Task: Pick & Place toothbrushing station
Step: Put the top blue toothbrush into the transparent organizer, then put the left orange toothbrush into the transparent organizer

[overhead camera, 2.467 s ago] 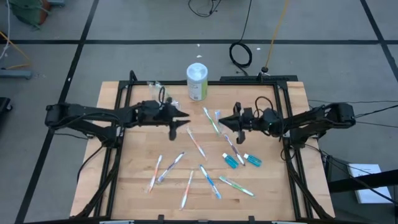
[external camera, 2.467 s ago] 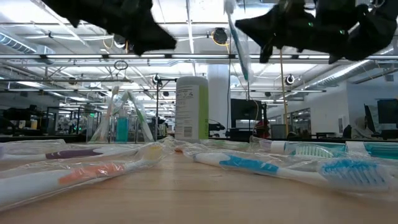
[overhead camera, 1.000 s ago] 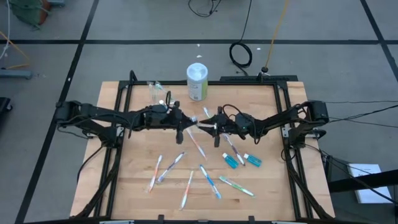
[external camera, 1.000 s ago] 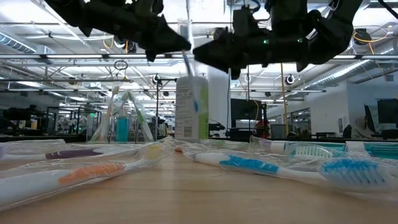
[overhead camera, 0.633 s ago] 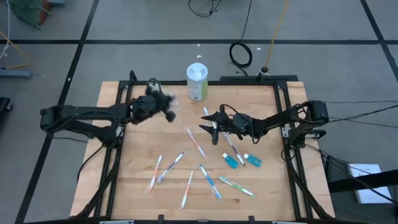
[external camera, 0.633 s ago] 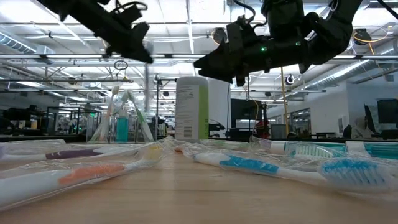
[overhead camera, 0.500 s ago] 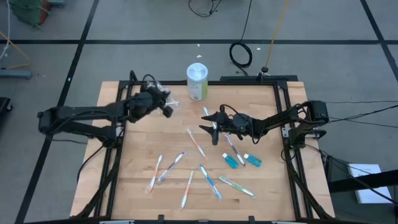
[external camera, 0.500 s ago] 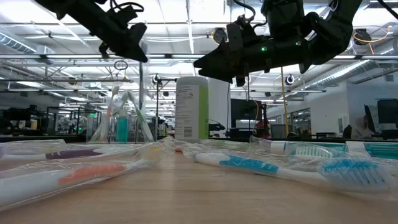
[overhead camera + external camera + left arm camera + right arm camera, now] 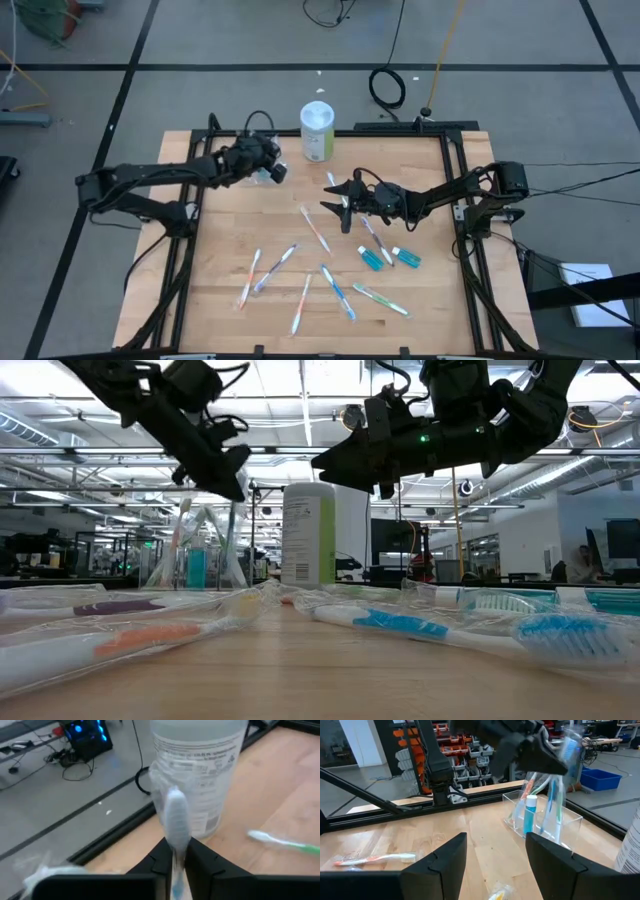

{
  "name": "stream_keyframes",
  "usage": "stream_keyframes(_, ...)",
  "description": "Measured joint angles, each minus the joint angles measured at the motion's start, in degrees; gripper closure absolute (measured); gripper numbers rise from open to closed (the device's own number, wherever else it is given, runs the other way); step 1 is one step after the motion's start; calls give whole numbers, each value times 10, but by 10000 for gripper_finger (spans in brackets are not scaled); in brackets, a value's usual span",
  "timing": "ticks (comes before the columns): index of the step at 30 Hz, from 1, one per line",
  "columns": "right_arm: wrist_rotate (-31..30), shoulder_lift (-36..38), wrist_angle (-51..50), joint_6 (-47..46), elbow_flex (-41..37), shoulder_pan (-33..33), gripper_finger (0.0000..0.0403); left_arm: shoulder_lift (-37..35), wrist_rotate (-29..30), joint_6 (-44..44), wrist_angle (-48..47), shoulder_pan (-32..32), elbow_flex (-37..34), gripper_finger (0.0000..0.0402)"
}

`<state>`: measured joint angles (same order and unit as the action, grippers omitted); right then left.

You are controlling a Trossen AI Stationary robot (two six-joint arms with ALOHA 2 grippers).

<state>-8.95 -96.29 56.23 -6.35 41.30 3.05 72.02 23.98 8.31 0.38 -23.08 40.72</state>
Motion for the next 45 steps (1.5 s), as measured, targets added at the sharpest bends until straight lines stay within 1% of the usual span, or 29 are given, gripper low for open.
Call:
stream_keyframes(3,0,0,0,0,0,0,204,25,6,13,4,-7,1,325)
stream_keyframes(5,0,0,0,0,0,0,204,35,23,24,4,-9,1,310)
stream_keyframes(8,0,0,0,0,0,0,204,38,44,26,-11,-14,1,285)
stream_keyframes(12,0,0,0,0,0,0,204,36,51,16,-24,-14,1,249)
stream_keyframes(16,0,0,0,0,0,0,204,18,77,-32,-31,-8,1,217)
stream_keyframes(19,0,0,0,0,0,0,204,-8,97,-49,-66,9,1,200)
stream_keyframes(21,0,0,0,0,0,0,204,-35,105,-48,-100,23,1,193)
stream_keyframes(23,0,0,0,0,0,0,204,-62,103,-28,-140,40,1,191)
stream_keyframes(24,0,0,0,0,0,0,204,-76,90,-10,-159,50,1,191)
stream_keyframes(26,0,0,0,0,0,0,204,-101,46,29,-202,71,1,190)
stream_keyframes(29,0,0,0,0,0,0,204,-128,-48,89,-263,100,1,190)
stream_keyframes(31,0,0,0,0,0,0,204,-131,-120,129,-298,124,1,190)
stream_keyframes(33,0,0,0,0,0,0,204,-131,-170,168,-341,152,-2,190)
stream_keyframes(38,0,0,0,0,0,0,204,-105,-225,276,-389,230,-27,190)
stream_keyframes(43,0,0,-4,0,0,0,204,-76,-280,411,-377,308,-58,190)
stream_keyframes(45,0,0,-10,0,0,0,204,-61,-296,448,-362,339,-67,190)
